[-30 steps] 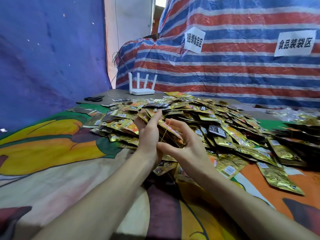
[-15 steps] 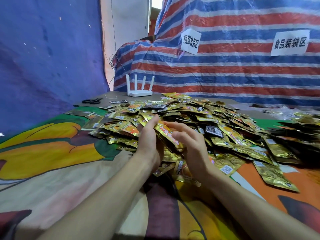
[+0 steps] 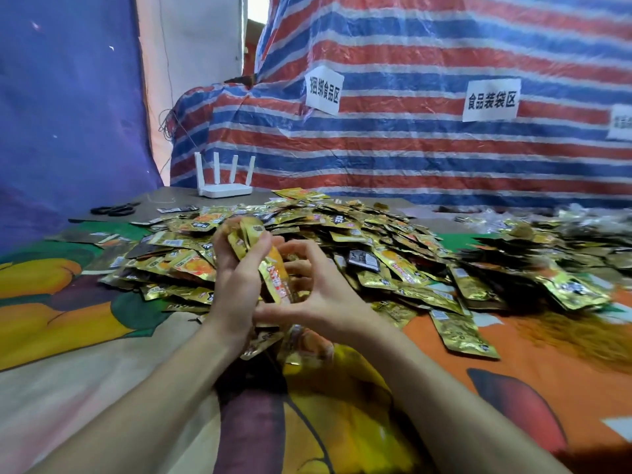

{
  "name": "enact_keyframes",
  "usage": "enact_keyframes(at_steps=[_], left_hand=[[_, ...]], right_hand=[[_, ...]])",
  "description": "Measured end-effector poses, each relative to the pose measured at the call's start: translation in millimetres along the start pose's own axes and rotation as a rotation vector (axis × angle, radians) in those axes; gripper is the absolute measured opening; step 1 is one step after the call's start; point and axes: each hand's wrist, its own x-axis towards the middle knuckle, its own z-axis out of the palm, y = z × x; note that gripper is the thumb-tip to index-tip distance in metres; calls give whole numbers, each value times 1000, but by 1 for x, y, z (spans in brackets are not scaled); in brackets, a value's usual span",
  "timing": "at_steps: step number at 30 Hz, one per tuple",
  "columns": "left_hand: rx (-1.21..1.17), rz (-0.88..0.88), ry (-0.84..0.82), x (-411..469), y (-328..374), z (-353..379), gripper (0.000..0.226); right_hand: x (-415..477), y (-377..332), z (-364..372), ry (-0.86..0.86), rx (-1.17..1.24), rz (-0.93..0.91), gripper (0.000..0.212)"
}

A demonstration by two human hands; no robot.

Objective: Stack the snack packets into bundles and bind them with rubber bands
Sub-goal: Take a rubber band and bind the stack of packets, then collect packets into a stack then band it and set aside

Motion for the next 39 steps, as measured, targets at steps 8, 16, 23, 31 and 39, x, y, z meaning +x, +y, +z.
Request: enact_keyframes(at_steps=[8, 16, 23, 31, 39], left_hand=[[337, 6, -222, -6, -1, 16, 83], [702, -49, -413, -6, -7, 43, 53], [853, 77, -368, -3, -21, 42, 15], [1022, 109, -268, 19, -12, 12, 31], [1343, -126, -465, 30, 16, -8, 39]], right_hand=[[-24, 0, -44, 70, -126, 40, 72], [-35, -3, -142, 439, -503, 206, 55], [-31, 35, -189, 478, -1091, 498, 41], [-38, 65, -163, 490, -1372, 668, 43], [-1, 33, -127, 247, -826, 417, 52]])
